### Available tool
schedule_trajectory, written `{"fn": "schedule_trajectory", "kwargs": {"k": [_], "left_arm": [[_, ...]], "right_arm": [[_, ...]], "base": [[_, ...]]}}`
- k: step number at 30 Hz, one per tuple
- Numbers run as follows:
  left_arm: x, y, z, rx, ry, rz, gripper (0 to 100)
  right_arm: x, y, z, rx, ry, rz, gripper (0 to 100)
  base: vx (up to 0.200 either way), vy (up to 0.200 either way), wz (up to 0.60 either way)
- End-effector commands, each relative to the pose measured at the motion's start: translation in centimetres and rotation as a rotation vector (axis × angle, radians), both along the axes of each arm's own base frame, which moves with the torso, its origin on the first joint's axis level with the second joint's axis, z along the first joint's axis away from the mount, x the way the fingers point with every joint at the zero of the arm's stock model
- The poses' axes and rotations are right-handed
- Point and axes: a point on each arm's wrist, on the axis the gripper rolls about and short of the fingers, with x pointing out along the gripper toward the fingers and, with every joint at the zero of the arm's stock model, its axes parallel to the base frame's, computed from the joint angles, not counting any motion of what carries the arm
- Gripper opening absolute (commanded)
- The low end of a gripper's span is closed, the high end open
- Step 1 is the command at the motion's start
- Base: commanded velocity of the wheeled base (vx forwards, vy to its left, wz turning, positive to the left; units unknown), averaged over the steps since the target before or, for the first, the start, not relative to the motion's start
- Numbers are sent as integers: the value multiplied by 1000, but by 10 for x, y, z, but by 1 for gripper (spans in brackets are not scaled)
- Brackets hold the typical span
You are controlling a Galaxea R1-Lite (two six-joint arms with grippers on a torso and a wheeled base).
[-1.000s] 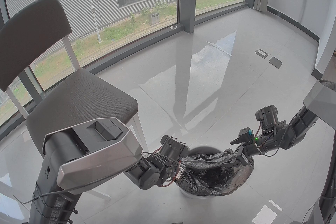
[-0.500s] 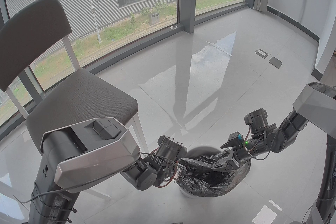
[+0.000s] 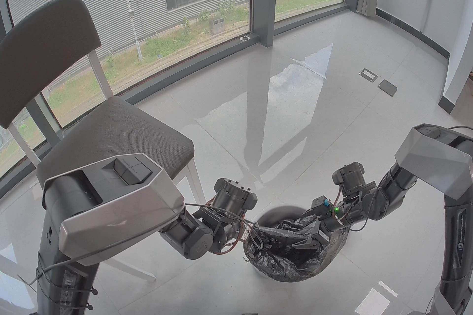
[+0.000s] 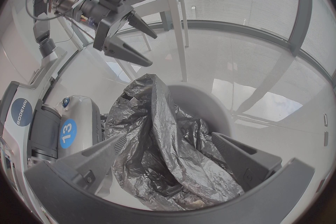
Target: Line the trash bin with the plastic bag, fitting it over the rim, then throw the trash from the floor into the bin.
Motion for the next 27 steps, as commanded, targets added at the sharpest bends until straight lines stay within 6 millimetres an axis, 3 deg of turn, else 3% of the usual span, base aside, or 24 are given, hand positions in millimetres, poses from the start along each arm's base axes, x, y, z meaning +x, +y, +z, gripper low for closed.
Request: {"fn": "schedule_trajectory", "kwargs": {"k": [1,20,21,27], "left_arm": [[0,0,3,-6,-7,1,100],[-4,-4,22,-41,-42,-11,100],[-4,-4,22,-42,-43,-11,100],[-4,-5,24,-50,-56,-13,100]], "right_arm": [[-4,8,-5,-7,12,28,100],[19,25,-24,-59,93,39,100],[20,26,-24,-62,101,39,0],[23,26,-23,-79,121,34,0]], "base": [[0,0,0],[0,0,0],[0,0,0],[0,0,0]]}}
